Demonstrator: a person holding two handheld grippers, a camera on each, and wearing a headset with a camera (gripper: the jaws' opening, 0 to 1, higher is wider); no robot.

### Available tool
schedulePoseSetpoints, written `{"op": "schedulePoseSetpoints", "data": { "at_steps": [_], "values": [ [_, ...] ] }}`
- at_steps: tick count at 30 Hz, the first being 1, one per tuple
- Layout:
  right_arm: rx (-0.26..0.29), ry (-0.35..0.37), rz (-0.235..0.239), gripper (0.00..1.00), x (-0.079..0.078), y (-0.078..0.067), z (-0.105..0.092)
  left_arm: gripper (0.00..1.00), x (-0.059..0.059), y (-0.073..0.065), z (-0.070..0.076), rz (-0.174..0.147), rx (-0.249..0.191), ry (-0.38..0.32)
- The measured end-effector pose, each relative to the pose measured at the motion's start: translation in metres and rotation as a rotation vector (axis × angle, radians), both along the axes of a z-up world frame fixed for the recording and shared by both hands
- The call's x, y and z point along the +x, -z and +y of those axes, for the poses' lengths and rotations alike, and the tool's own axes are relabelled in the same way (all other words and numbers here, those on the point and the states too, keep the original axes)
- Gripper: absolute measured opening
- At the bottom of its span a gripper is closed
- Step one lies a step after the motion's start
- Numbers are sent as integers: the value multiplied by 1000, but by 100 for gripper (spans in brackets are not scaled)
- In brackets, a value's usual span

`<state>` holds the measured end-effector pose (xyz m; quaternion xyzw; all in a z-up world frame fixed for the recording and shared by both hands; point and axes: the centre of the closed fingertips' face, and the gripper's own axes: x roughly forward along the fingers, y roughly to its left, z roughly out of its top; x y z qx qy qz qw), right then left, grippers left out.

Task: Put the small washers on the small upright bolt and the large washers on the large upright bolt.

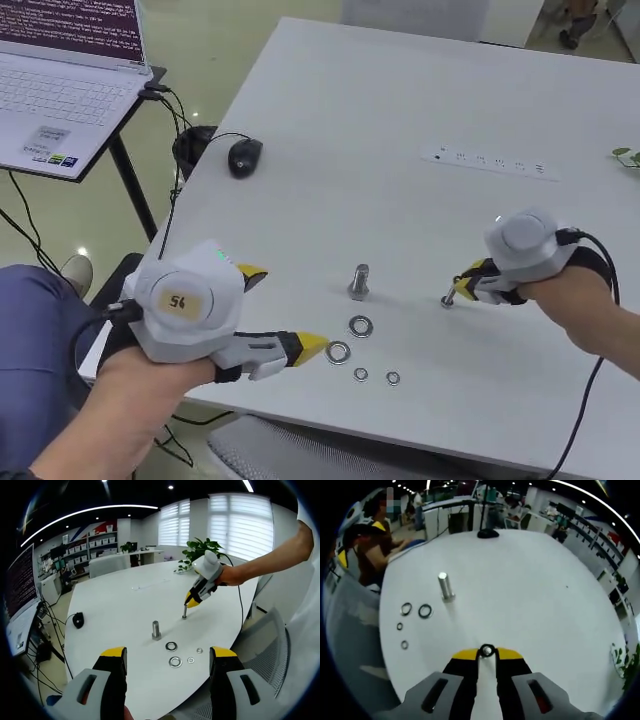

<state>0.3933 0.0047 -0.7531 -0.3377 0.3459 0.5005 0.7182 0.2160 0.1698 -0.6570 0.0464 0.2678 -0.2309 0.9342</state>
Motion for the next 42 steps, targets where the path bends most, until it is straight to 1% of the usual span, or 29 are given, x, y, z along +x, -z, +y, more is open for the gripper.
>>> {"op": "schedulePoseSetpoints", "data": {
  "at_steps": [1,8,17,24,28,33,39,42],
  "values": [
    [-12,-9,-4,13,0,1,-1,66,0,0,0,1,0,1],
    [-29,-17,2,13,4,2,-1,66,-1,1,-3,3,-2,5],
    [-64,-32,11,13,4,9,-2,66,-4,3,0,9,2,4],
    [-87,-33,23,13,6,18,-2,66,-4,2,0,10,2,3],
    [-99,-28,35,13,6,26,-3,66,-4,3,-1,11,2,6],
    [-118,-30,40,14,5,36,-3,66,-3,4,-2,15,-2,7],
    [-123,-21,66,14,3,46,-2,67,-2,5,-4,20,1,12],
    [-120,-17,75,14,2,48,-2,67,-1,5,-3,20,-1,7]
  ]
}}
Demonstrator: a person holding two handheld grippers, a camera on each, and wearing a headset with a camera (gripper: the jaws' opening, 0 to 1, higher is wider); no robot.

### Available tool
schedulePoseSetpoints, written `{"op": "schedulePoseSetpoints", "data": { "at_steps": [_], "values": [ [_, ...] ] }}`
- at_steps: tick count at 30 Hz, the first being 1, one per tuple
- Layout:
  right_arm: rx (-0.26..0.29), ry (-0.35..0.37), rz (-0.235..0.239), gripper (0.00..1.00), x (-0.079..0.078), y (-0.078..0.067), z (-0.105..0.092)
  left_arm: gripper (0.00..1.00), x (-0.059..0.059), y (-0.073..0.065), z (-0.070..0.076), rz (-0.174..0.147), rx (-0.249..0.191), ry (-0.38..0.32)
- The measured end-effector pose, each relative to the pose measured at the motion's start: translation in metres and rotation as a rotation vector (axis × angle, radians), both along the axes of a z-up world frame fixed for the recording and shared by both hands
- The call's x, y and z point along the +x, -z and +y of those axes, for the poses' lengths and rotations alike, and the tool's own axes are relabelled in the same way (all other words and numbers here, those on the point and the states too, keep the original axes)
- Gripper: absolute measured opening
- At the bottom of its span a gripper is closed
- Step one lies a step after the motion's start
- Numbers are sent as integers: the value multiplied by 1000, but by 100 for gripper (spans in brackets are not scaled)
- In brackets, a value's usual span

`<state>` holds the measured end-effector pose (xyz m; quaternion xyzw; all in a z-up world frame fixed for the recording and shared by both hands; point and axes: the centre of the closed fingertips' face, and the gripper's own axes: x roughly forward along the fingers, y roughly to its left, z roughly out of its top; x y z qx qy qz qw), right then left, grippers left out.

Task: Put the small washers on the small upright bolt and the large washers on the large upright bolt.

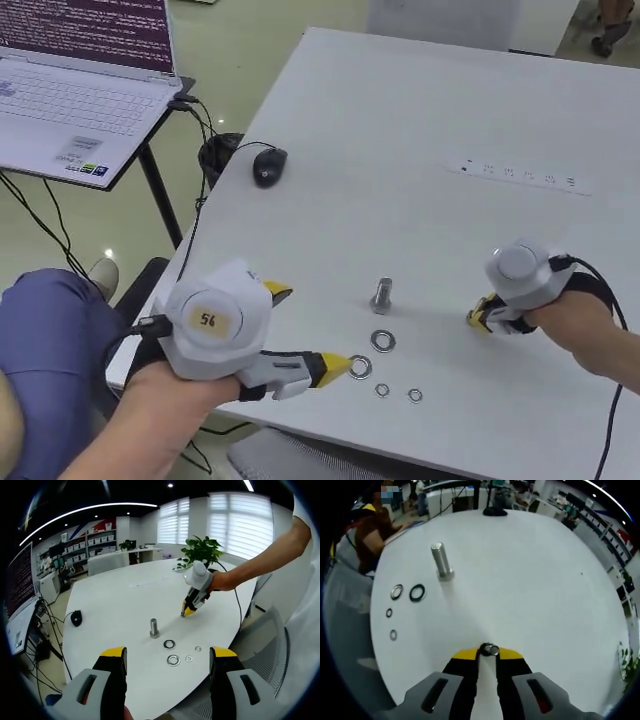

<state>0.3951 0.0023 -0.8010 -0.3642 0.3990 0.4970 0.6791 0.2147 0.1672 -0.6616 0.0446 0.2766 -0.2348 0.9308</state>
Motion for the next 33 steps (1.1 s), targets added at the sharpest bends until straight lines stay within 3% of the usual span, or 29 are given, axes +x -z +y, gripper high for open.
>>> {"op": "schedulePoseSetpoints", "data": {
  "at_steps": [11,21,26,33],
  "values": [
    [29,22,14,17,-2,-4,-3,66,1,-1,1,-2,6,-3],
    [80,89,0,20,-8,-18,-26,66,1,-3,-2,-13,5,1],
    [119,115,23,21,-25,-17,-37,66,1,-4,-3,-18,3,7],
    [163,81,65,24,-55,-9,-31,66,0,-4,-6,-20,6,17]
  ]
}}
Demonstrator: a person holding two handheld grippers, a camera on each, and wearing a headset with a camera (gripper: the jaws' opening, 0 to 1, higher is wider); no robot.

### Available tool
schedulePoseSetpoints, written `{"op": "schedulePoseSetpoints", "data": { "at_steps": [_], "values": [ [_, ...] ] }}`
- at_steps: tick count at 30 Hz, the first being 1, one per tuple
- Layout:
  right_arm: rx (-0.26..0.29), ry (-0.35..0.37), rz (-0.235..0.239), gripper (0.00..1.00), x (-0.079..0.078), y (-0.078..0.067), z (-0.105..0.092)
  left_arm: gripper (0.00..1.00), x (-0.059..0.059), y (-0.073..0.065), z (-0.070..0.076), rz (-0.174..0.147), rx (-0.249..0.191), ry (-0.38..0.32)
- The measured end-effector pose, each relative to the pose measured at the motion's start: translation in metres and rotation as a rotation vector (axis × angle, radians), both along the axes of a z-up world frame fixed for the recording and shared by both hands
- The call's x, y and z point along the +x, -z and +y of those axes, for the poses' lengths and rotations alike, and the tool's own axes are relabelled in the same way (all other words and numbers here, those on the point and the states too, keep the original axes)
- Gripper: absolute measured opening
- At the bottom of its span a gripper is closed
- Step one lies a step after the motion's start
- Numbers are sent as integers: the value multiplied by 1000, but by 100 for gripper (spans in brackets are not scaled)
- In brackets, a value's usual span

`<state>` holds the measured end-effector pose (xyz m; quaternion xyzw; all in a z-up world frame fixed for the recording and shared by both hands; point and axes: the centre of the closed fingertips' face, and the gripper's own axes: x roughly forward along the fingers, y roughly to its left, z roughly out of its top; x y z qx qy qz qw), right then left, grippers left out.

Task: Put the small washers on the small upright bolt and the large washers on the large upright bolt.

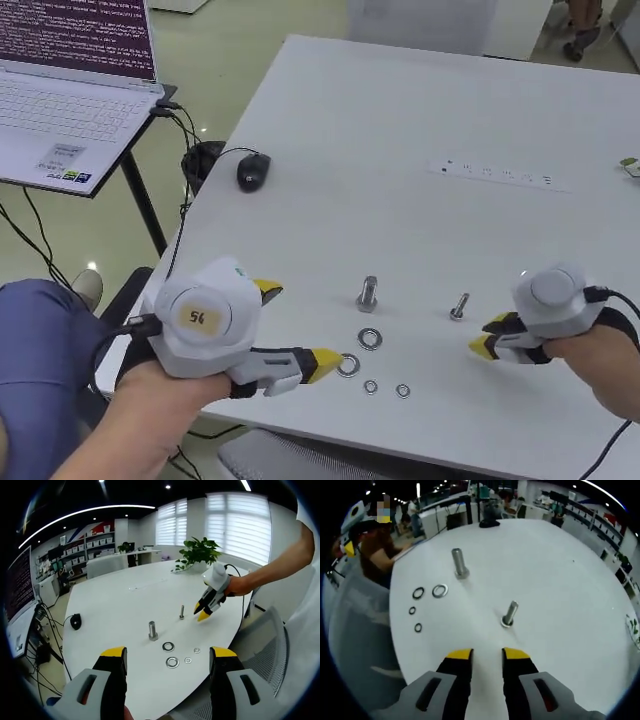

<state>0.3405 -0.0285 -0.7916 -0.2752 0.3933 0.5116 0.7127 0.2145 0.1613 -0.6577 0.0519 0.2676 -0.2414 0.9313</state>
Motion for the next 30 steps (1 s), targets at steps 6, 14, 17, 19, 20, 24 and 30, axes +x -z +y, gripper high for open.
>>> {"op": "schedulePoseSetpoints", "data": {
  "at_steps": [6,14,17,19,20,24,30],
  "values": [
    [16,-51,20,24,-14,8,18,66,0,-1,-3,-3,-3,3],
    [33,-203,47,23,-50,17,54,66,-1,0,-7,-1,-6,9],
    [11,-298,43,23,-64,20,64,66,-2,1,-8,3,-8,12],
    [7,-363,49,22,-75,21,70,66,-3,1,-9,5,-9,16],
    [8,-380,49,22,-81,21,73,66,-3,2,-10,8,-9,21],
    [-18,-442,48,21,-91,26,77,66,-2,4,-14,16,-5,46],
    [-58,-492,20,19,-95,31,76,66,3,4,-20,20,-2,84]
  ]
}}
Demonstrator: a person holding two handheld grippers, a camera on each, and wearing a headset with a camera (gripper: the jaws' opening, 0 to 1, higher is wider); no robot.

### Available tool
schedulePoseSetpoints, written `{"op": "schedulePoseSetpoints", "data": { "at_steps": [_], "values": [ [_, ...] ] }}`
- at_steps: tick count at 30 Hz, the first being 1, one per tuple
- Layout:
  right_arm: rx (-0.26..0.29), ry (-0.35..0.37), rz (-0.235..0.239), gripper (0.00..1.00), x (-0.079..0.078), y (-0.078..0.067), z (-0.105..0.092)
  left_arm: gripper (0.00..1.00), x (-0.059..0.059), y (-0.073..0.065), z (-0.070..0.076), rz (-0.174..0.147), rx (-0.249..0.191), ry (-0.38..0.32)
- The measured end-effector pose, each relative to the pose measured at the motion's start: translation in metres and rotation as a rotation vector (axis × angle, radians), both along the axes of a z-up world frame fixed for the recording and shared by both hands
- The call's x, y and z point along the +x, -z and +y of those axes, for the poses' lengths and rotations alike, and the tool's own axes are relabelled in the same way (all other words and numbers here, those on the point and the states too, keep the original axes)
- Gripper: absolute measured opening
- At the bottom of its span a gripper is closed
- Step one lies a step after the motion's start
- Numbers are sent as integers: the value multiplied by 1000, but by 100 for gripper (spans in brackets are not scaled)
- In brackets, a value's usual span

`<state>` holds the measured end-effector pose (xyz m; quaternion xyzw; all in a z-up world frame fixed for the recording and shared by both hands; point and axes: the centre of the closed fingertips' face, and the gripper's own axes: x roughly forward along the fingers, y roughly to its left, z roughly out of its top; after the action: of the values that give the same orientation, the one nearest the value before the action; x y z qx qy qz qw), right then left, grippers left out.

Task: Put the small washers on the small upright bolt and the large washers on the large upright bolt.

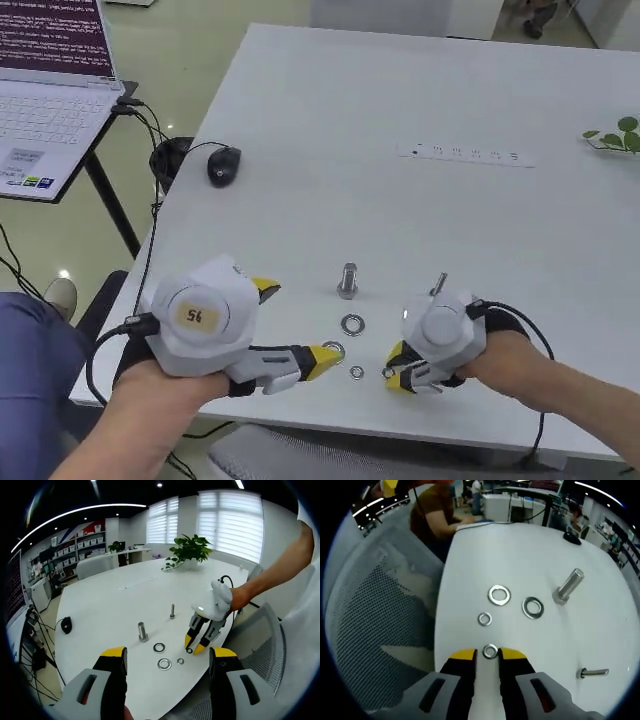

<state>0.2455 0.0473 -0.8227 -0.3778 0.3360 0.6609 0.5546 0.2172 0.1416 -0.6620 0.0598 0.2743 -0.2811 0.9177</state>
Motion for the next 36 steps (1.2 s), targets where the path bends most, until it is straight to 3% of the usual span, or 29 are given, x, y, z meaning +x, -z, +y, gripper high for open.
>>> {"op": "schedulePoseSetpoints", "data": {
  "at_steps": [10,17,20,26,36],
  "values": [
    [-34,-47,-30,16,2,1,-1,66,10,1,-11,10,6,73],
    [-56,-173,-96,15,-1,2,-3,66,16,4,-13,16,14,105],
    [-42,-132,-68,14,1,2,-3,66,19,4,-13,13,16,107],
    [-13,-84,-55,13,2,2,-6,66,24,3,-10,4,0,68],
    [54,94,4,13,15,-4,-14,66,15,7,-7,16,-7,36]
  ]
}}
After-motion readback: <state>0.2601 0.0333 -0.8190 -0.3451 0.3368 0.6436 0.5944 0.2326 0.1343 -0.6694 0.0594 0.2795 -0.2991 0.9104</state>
